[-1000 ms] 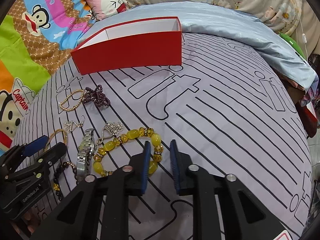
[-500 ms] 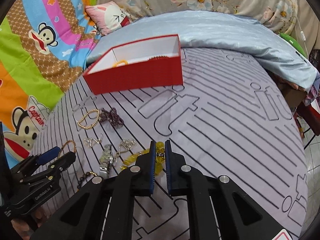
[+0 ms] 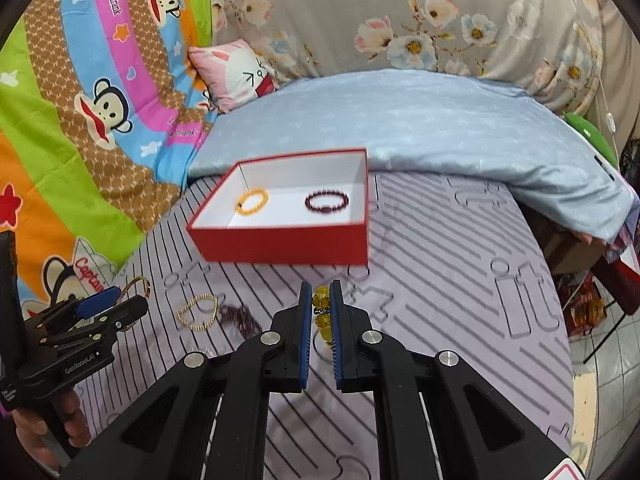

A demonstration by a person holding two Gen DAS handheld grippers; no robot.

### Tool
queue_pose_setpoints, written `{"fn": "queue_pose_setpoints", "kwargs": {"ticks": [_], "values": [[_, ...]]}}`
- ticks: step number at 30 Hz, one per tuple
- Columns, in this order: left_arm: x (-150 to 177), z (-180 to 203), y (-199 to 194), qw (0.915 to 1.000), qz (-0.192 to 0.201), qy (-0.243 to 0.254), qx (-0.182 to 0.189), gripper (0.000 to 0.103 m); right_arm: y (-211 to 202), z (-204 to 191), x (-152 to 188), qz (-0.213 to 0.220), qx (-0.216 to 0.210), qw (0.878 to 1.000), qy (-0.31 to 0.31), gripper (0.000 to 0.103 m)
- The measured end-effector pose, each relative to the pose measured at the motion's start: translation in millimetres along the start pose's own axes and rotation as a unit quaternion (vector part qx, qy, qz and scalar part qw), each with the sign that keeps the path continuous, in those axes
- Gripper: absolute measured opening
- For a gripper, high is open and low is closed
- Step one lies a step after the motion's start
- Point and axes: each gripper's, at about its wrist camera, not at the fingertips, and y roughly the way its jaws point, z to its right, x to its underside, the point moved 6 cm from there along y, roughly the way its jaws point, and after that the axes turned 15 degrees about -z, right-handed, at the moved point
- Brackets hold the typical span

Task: Organize jewelry
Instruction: 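Lower both held pieces into the red box and open both tools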

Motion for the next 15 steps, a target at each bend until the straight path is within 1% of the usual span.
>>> {"fn": "queue_pose_setpoints", "kwargs": {"ticks": [3,7,10,12,15], "values": [[-27,1,-2,0.9999,0.009,0.003,0.007,0.053,-2,-2,-25,0.011,-0.008,1.0,-0.006,0.008],[-65,7,1,0.9995,0.025,0.016,0.0,0.053,0,-7,-60,0.023,-0.014,1.0,-0.015,0.008],[-91,14,9,0.999,0.034,0.028,-0.006,0.053,7,-15,-90,0.03,-0.019,0.999,-0.02,0.008],[-108,18,16,0.9989,0.035,0.032,-0.006,0.053,14,-21,-109,0.035,-0.015,0.999,-0.025,0.008],[-130,24,32,0.9987,0.033,0.037,-0.007,0.053,29,-27,-129,0.032,-0.022,0.999,-0.024,0.008]]}}
